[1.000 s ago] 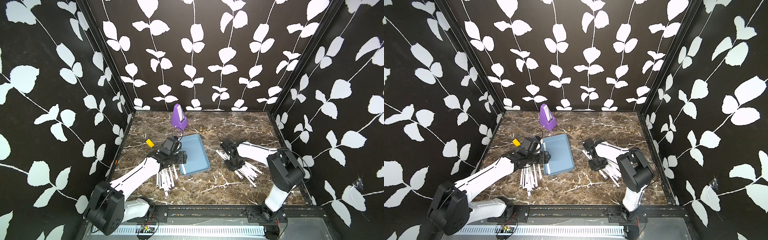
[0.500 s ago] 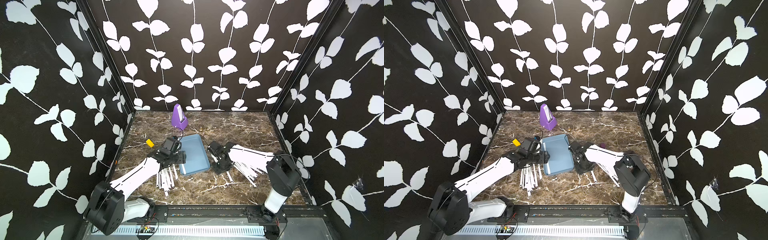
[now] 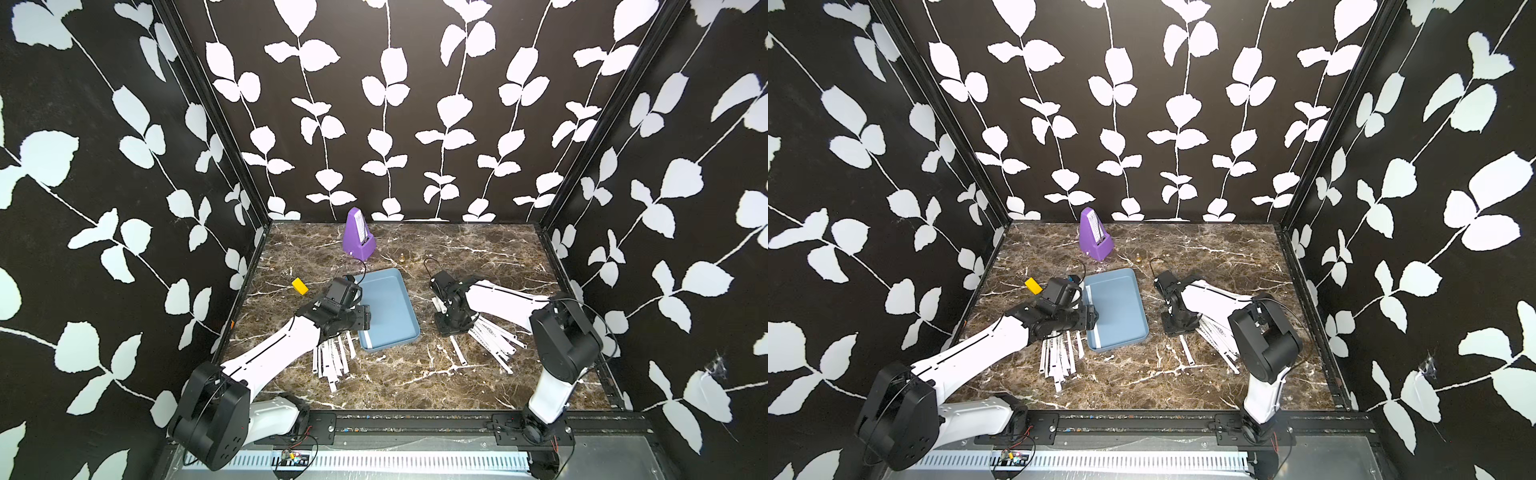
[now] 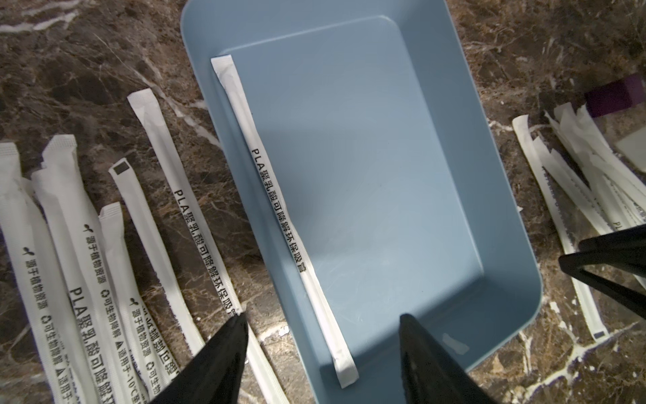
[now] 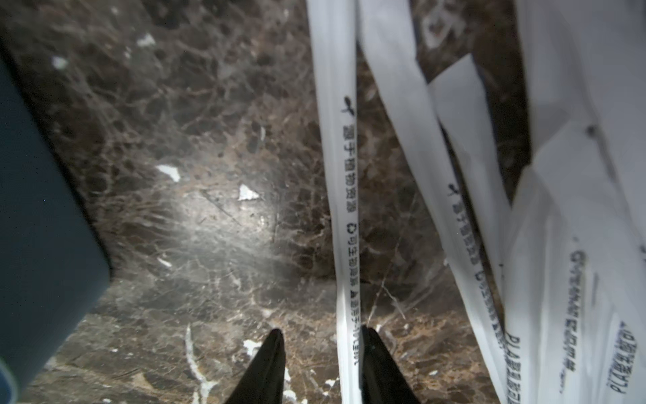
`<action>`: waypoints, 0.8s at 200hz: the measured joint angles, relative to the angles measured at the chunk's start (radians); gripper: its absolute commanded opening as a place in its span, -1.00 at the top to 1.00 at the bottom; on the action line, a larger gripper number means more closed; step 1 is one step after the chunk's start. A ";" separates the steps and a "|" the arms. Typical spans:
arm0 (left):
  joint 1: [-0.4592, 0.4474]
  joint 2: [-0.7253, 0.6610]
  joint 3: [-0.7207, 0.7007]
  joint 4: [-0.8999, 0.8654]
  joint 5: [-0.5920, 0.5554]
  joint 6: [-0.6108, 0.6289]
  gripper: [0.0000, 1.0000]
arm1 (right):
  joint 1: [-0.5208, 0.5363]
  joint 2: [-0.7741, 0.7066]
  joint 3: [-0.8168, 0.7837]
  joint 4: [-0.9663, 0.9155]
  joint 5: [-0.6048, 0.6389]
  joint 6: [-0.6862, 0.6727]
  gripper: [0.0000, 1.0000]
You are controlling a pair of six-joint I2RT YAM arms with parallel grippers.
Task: Put the straws into the storage box
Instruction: Pick up the straw from the center of the board, then place the straw in the storage box.
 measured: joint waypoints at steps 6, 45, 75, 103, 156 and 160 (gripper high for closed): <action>0.002 0.000 -0.002 0.000 0.000 0.000 -0.41 | 0.000 0.007 0.000 0.004 0.000 -0.003 0.45; 0.016 0.000 -0.013 0.007 0.008 0.000 -0.41 | 0.006 0.017 -0.005 0.009 0.025 -0.018 0.78; 0.036 0.000 -0.014 0.018 0.016 -0.002 -0.41 | 0.045 -0.006 -0.006 0.008 0.050 -0.002 0.81; 0.061 -0.011 -0.014 0.017 0.017 -0.003 -0.40 | 0.100 -0.088 0.004 -0.028 0.068 0.041 0.81; 0.099 -0.052 -0.027 0.010 0.006 -0.023 -0.24 | 0.204 -0.048 0.304 -0.038 0.043 0.168 0.80; 0.102 -0.051 -0.027 0.007 0.006 -0.024 -0.23 | 0.210 -0.023 0.340 -0.025 0.040 0.174 0.80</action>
